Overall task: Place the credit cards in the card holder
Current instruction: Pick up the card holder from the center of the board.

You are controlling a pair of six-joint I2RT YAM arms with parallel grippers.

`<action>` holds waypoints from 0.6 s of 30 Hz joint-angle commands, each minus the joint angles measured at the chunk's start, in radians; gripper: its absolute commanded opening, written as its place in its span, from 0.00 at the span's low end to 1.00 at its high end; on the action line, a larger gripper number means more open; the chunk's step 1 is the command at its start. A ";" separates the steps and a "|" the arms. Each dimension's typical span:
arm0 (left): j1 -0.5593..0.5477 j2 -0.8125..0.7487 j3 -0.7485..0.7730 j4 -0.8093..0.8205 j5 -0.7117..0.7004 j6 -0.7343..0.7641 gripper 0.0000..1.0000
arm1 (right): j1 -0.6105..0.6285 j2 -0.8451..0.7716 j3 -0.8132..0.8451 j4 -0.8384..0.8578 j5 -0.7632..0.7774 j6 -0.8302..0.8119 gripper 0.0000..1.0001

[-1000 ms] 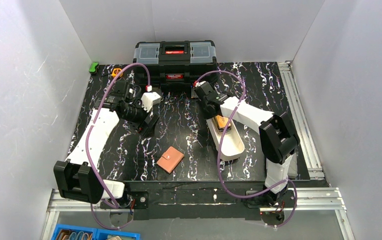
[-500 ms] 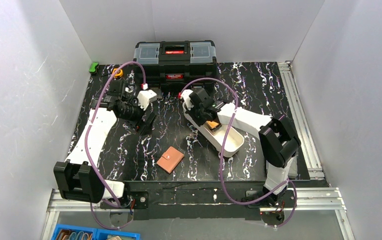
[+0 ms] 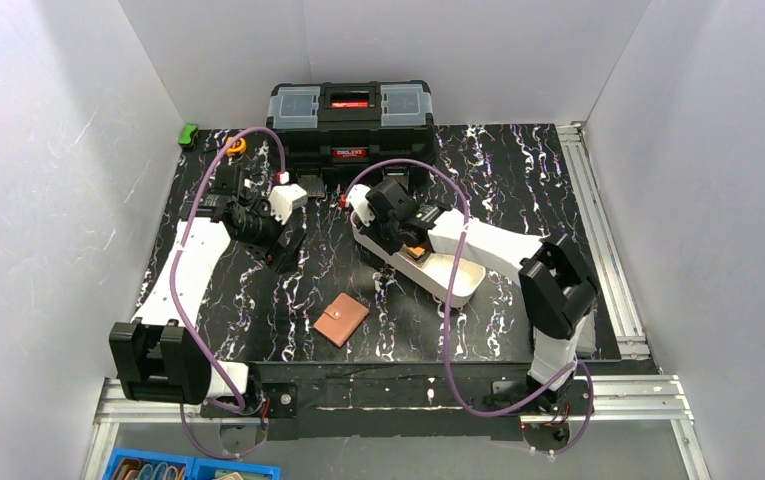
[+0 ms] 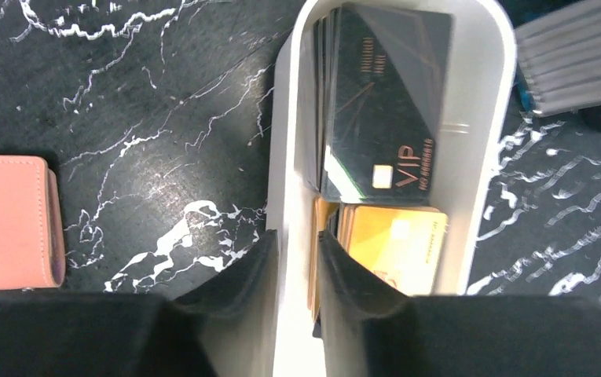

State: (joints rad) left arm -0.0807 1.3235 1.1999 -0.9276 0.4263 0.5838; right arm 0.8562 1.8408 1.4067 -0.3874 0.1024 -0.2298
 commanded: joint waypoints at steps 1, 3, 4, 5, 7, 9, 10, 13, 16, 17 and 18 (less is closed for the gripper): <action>0.003 -0.026 -0.020 -0.032 0.034 0.043 0.98 | 0.042 -0.154 0.056 0.017 0.106 0.040 0.38; 0.004 -0.028 -0.027 -0.041 0.039 0.055 0.98 | 0.070 -0.207 0.069 -0.029 0.172 0.077 0.44; 0.004 -0.032 -0.030 -0.045 0.036 0.064 0.98 | 0.086 -0.236 0.075 -0.056 0.202 0.104 0.48; 0.004 -0.038 -0.032 -0.046 0.030 0.069 0.98 | 0.098 -0.268 0.080 -0.086 0.221 0.151 0.52; 0.004 -0.051 -0.032 -0.051 0.021 0.077 0.98 | 0.101 -0.341 0.067 -0.126 0.177 0.349 0.93; 0.004 -0.064 -0.031 -0.057 0.024 0.086 0.98 | 0.086 -0.413 -0.013 -0.138 0.006 0.516 0.98; 0.004 -0.070 -0.028 -0.059 0.025 0.086 0.98 | 0.063 -0.446 -0.087 -0.069 -0.154 0.522 0.99; 0.003 -0.096 -0.016 -0.078 0.035 0.087 0.98 | 0.111 -0.366 -0.097 -0.155 -0.218 0.656 0.81; 0.004 -0.120 -0.041 -0.070 0.036 0.102 0.98 | 0.192 -0.357 -0.165 -0.102 -0.165 0.718 0.83; 0.004 -0.129 -0.052 -0.070 0.037 0.112 0.98 | 0.210 -0.351 -0.192 -0.081 -0.151 0.735 0.83; 0.004 -0.140 -0.066 -0.066 0.039 0.127 0.98 | 0.221 -0.329 -0.217 -0.069 -0.138 0.751 0.83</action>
State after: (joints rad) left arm -0.0807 1.2453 1.1690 -0.9668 0.4328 0.6651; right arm 1.0000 1.4773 1.2785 -0.4610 -0.0326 0.3859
